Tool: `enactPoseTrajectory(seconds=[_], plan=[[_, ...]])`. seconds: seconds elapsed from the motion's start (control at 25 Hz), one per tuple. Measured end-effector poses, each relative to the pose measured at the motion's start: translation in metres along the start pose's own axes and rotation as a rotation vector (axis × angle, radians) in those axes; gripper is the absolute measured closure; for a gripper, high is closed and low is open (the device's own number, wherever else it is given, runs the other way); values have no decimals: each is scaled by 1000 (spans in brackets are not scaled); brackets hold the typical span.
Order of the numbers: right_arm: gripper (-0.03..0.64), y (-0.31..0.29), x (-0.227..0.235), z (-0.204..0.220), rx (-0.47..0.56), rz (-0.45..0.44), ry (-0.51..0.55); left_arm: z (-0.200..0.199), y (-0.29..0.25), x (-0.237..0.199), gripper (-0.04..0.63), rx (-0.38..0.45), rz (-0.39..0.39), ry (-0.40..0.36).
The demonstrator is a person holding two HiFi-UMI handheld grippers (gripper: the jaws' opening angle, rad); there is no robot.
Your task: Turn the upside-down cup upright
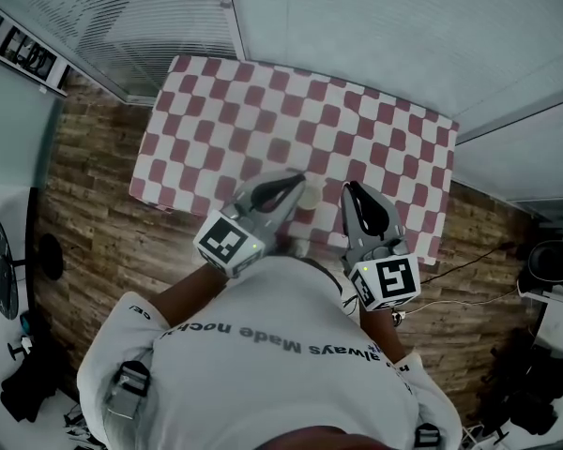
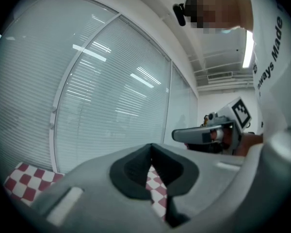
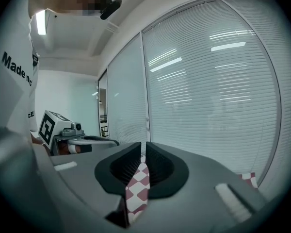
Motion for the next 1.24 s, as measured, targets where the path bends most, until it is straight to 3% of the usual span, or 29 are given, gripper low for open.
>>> enactPoseTrajectory(seconds=[0.4,1.24], plan=[[592,0,-7,-10,-1,-2,21,-14,-2,5,591,49,2,-4],[595,-6,1,-9,-15,8,44,-17,-9,-3,591,55,-9,18]])
Point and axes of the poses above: the fingertips, and each gripper's own axes: y backward along the fingers, x to its right, z out of its underside, the point moved 9 cm from there along y, backward along the fingers, and after that the axes turned 3 degrees about -z, right-handed, at the moved point
